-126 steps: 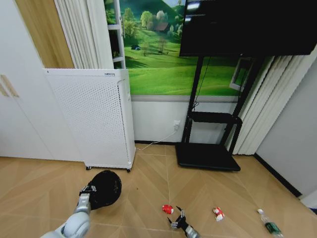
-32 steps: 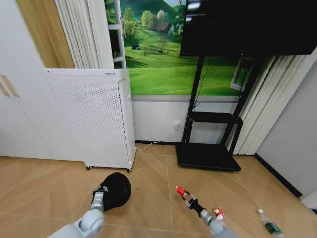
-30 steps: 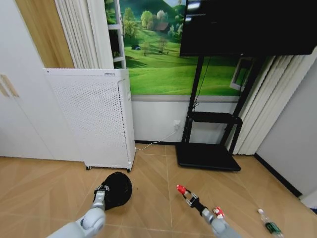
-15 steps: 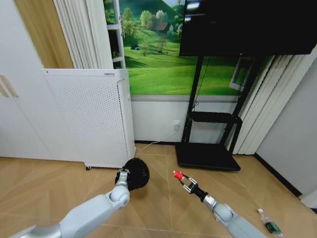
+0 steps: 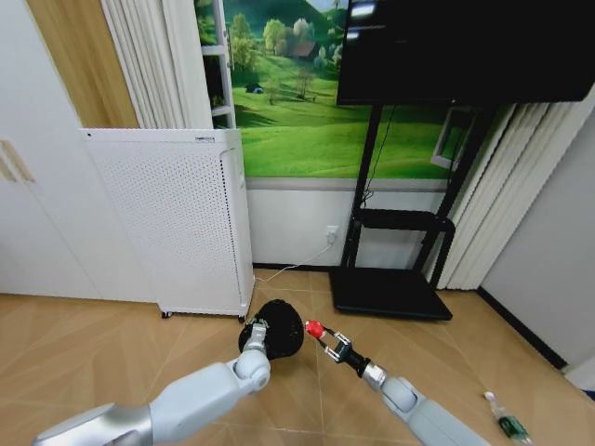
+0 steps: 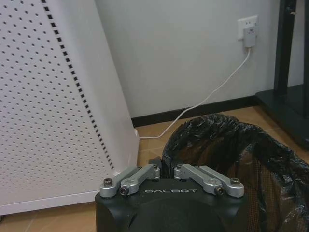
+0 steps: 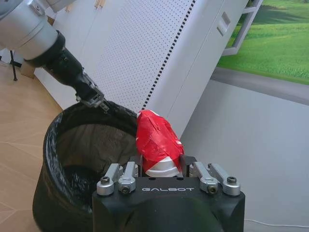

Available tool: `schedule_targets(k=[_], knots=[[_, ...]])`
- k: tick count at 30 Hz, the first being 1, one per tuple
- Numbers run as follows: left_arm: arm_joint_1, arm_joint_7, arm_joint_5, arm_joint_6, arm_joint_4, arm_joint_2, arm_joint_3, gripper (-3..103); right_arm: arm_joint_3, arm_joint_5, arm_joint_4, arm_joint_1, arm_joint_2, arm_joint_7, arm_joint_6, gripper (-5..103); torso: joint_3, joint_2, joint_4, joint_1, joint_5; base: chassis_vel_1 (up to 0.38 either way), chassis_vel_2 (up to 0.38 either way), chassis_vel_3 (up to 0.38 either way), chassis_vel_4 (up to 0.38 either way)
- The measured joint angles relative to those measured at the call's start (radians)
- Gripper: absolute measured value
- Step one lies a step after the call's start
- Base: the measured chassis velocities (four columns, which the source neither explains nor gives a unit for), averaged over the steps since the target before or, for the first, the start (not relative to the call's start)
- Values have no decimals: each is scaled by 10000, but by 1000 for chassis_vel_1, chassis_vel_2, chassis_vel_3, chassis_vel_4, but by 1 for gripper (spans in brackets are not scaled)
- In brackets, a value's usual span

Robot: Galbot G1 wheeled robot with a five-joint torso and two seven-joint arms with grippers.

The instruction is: Pick up the trash bin and place the garbage on the floor into it.

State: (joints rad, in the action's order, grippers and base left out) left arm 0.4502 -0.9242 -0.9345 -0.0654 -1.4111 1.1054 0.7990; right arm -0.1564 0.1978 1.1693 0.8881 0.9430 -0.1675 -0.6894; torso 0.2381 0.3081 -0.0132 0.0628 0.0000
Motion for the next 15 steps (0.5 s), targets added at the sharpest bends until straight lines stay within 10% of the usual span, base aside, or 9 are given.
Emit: schedule_targets(k=[15], knots=[[-201, -202, -109, 20, 509, 1096, 630, 7, -416, -52, -235, -152, 276, 528, 106, 40, 0, 0, 2, 0, 0, 0, 0, 0, 0]])
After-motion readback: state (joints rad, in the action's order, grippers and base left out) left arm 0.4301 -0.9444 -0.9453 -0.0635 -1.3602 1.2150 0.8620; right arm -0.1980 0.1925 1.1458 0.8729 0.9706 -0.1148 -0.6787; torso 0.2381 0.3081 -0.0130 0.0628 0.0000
